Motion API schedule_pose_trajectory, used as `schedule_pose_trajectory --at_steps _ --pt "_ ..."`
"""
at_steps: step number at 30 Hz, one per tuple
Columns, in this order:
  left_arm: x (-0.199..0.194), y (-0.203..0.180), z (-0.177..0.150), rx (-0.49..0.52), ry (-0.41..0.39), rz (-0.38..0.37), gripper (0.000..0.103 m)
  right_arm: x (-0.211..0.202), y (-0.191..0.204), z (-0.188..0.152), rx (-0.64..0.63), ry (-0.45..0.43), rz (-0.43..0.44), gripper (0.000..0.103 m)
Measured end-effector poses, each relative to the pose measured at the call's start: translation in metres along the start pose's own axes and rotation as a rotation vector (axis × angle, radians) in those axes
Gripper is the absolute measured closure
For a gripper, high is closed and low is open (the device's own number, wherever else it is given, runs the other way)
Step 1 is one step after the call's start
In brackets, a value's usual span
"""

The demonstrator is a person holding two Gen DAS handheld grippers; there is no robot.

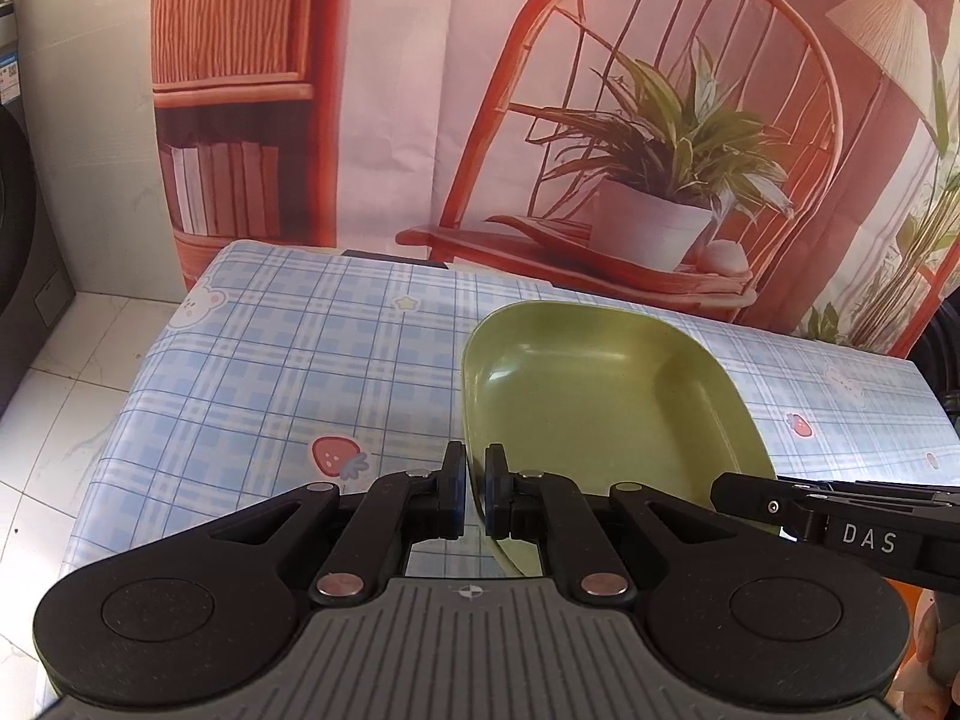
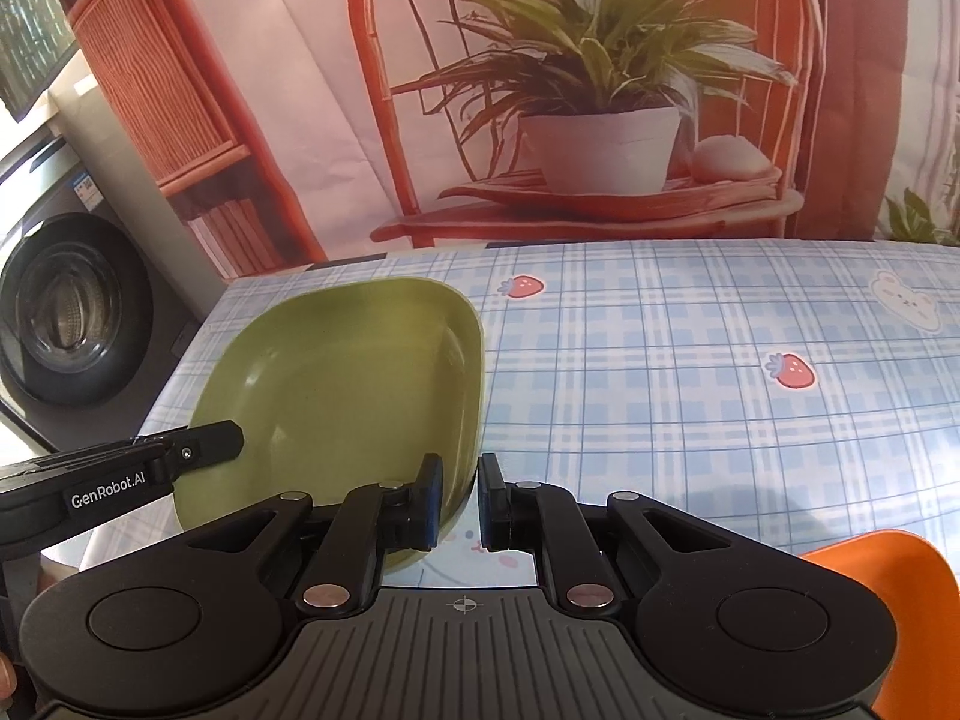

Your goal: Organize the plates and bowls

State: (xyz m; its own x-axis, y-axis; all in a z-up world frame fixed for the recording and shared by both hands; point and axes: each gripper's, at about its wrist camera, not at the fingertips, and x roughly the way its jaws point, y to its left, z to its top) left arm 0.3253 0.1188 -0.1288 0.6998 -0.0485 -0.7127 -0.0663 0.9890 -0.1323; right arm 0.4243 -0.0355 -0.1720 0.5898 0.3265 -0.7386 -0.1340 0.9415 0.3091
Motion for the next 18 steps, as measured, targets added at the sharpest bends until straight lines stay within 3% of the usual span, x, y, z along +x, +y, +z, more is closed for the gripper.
schedule_pose_trajectory --at_steps 9,18 --pt "-0.067 -0.045 -0.005 0.023 -0.062 0.005 0.096 -0.077 -0.007 -0.011 -0.089 -0.088 0.004 0.093" --pt "-0.116 -0.101 -0.029 0.074 -0.093 -0.021 0.096 -0.153 -0.041 -0.042 -0.101 -0.171 0.002 0.092"
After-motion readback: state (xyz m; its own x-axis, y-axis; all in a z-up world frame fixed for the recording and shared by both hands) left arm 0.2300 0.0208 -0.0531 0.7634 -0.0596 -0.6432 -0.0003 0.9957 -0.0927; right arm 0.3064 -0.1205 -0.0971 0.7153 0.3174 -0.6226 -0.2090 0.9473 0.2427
